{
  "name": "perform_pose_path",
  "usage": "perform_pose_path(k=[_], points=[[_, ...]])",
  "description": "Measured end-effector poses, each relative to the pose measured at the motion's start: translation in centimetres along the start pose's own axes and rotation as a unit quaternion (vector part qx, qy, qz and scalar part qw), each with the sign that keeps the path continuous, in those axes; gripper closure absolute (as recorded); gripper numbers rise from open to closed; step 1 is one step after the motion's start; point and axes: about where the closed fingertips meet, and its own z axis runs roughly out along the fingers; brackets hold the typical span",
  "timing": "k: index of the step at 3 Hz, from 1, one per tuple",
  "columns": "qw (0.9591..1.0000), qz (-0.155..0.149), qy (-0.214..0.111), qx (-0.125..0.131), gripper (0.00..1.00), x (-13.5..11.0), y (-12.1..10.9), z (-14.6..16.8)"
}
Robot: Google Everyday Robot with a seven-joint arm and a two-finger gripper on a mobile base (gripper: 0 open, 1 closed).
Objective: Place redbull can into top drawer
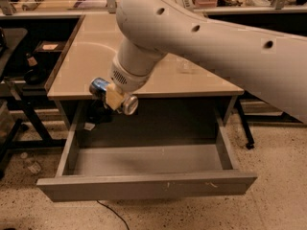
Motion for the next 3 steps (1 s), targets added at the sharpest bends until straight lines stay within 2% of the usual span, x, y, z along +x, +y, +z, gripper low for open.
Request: perform_pose_path(k=[1, 2, 3], points=[[0.9991, 0.037, 0.015, -0.016, 1.0, 3.8, 3.0, 0.6], [0.9947, 0.084, 0.051, -0.032, 1.0, 8.3, 4.5, 3.0], [0.9941, 0.086, 0.058, -0.032, 1.0, 9.0, 4.6, 3.3]])
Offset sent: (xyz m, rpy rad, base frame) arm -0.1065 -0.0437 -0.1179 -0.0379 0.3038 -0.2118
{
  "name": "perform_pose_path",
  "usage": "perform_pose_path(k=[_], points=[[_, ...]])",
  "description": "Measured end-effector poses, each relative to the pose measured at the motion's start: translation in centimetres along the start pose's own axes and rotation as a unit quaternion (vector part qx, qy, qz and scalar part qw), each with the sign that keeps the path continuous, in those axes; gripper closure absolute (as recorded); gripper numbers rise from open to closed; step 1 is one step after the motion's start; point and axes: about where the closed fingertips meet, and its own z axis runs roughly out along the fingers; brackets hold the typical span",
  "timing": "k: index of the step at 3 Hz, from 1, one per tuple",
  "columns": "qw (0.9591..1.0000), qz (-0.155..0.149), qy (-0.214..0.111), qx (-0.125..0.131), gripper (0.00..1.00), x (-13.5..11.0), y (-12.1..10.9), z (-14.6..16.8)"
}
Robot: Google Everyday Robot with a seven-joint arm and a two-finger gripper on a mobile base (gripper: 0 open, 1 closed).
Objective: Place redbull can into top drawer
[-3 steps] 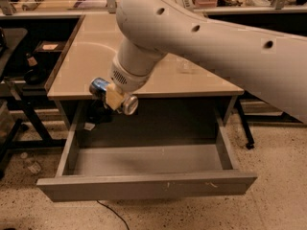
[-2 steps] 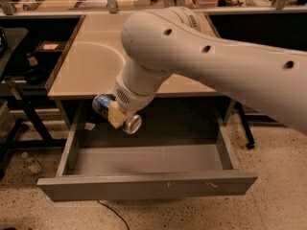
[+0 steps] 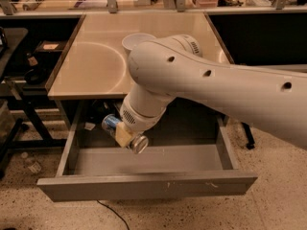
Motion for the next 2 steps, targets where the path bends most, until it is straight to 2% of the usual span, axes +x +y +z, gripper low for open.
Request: perform_pose_path(k=[1, 2], points=[[1.0, 0.004, -0.002, -0.005, 1.0, 0.4, 0.2, 0.7], [0.9998, 0.017, 0.012, -0.003, 1.0, 1.8, -0.1, 4.6]])
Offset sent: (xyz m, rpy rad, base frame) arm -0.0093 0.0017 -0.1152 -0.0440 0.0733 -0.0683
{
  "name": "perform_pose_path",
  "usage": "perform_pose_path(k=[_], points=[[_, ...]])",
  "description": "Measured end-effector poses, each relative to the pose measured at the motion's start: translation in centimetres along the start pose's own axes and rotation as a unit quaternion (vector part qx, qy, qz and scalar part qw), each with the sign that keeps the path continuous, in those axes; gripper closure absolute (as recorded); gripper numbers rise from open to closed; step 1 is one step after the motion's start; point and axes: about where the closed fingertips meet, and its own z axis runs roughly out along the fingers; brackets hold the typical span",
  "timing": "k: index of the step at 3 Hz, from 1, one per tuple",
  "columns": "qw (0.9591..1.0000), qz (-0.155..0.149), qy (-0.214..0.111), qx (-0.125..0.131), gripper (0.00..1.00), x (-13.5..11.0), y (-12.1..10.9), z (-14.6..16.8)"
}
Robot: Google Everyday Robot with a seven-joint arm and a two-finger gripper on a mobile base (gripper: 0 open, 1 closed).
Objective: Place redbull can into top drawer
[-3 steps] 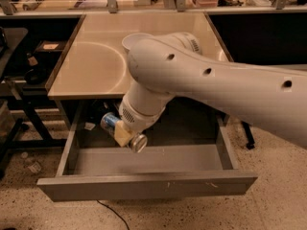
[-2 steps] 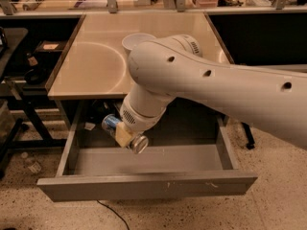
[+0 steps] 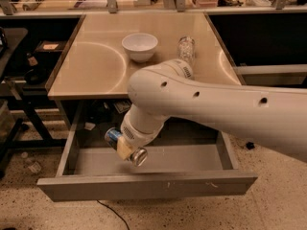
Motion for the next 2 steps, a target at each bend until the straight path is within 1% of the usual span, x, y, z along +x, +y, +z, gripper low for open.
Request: perform_pose_path(k=[1, 2], points=[[0.9999, 0.012, -0.001, 0.002, 1.0, 1.2, -1.0, 3.8], [0.9999, 0.012, -0.01, 0.007, 1.0, 1.5, -2.3, 6.3]])
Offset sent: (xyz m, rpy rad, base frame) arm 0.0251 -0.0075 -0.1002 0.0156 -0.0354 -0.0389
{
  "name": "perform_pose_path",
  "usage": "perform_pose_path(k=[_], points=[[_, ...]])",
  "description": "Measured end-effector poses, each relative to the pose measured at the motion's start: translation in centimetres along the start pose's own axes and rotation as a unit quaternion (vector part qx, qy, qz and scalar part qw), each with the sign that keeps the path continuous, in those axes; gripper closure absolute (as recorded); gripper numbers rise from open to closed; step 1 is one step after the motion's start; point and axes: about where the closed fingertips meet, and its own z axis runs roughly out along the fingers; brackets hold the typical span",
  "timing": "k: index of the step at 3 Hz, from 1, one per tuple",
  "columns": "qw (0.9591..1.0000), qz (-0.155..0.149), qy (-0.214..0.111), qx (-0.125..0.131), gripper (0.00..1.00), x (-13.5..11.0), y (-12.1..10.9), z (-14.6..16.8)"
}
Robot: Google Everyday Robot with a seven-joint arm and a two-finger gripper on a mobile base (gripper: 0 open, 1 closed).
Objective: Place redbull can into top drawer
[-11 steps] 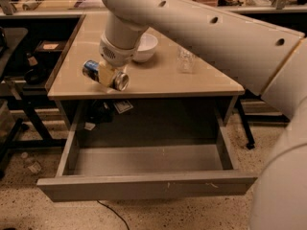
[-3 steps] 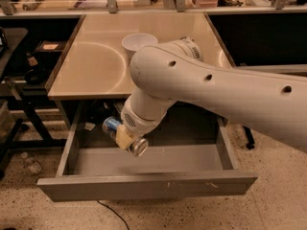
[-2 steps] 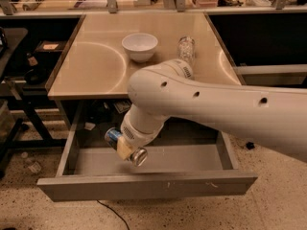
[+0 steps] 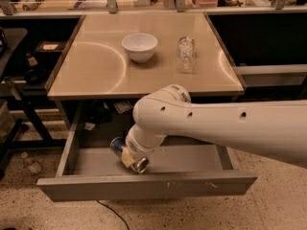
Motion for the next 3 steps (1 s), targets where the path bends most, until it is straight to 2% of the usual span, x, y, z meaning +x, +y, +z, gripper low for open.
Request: perform_pose_path(k=[1, 3], points=[[0.9999, -0.006, -0.01, 0.003, 1.0, -0.4, -1.2, 1.6], [0.9995, -0.009, -0.029, -0.012, 1.0, -1.1, -3.0, 5.2]])
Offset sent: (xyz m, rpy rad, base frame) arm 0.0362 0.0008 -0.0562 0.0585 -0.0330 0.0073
